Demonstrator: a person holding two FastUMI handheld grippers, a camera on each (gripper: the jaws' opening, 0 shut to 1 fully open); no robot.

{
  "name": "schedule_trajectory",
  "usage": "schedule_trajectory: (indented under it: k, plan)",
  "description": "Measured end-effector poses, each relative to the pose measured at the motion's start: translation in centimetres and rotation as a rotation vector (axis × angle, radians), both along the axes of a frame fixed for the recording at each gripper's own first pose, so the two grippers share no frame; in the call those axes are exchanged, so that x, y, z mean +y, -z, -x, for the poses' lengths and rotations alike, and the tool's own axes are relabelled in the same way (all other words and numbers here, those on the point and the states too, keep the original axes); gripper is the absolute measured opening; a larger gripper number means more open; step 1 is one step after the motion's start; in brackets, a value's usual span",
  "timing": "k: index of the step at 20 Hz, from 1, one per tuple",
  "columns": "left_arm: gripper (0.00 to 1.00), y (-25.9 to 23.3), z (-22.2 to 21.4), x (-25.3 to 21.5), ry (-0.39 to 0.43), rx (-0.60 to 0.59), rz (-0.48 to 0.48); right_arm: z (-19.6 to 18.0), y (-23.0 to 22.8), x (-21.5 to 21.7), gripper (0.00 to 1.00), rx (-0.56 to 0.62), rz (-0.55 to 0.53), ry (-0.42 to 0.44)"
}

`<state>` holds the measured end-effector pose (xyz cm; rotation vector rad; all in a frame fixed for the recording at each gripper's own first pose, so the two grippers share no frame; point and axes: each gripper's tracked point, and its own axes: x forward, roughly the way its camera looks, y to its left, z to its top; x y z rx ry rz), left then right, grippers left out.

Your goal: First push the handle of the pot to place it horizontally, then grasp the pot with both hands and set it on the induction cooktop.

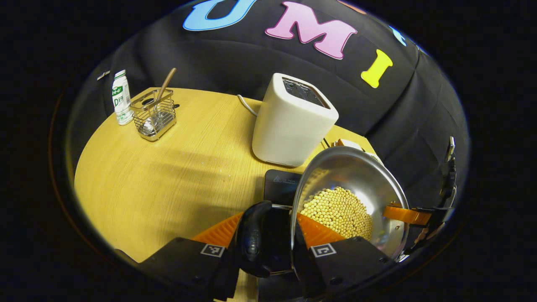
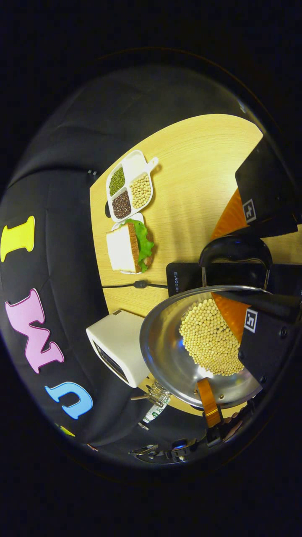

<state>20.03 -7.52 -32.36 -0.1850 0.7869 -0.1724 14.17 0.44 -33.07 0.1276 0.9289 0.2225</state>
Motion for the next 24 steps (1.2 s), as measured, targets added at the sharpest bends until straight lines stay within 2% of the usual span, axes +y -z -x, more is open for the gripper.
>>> schedule_trajectory:
  k: [10,16,18,19,20,21,22,23,24]
  plan:
    - [0.61,0.3,0.1,0.0,0.008,0.010,-0.013,0.0,0.1,0.0,0.60,0.004,-0.008,0.006]
    - [0.66,0.8,0.5,0.3,0.010,0.032,-0.068,0.3,0.2,0.0,0.62,0.012,-0.030,0.000]
    - [0.69,0.8,0.7,1.0,-0.025,0.044,-0.111,0.5,0.2,0.1,0.62,0.027,-0.059,0.011]
    - [0.80,0.8,0.6,1.2,-0.040,0.045,-0.134,0.5,0.3,0.2,0.62,0.035,-0.070,0.013]
    - [0.87,0.6,0.9,1.3,-0.051,0.041,-0.144,0.9,0.4,-0.3,0.64,0.039,-0.054,0.014]
    - [0.93,0.4,1.1,1.1,-0.060,0.036,-0.149,1.0,0.2,-0.8,0.70,0.023,-0.036,0.013]
    - [0.95,0.0,1.4,0.9,-0.062,0.031,-0.149,1.1,0.0,-1.5,0.89,-0.002,-0.009,0.018]
    - [0.96,-0.3,1.6,1.0,-0.061,0.026,-0.158,1.3,-0.2,-1.7,0.98,-0.025,0.001,0.021]
    - [0.96,-0.9,1.9,1.0,-0.052,0.016,-0.170,1.9,-1.3,-2.1,0.99,-0.048,0.006,0.030]
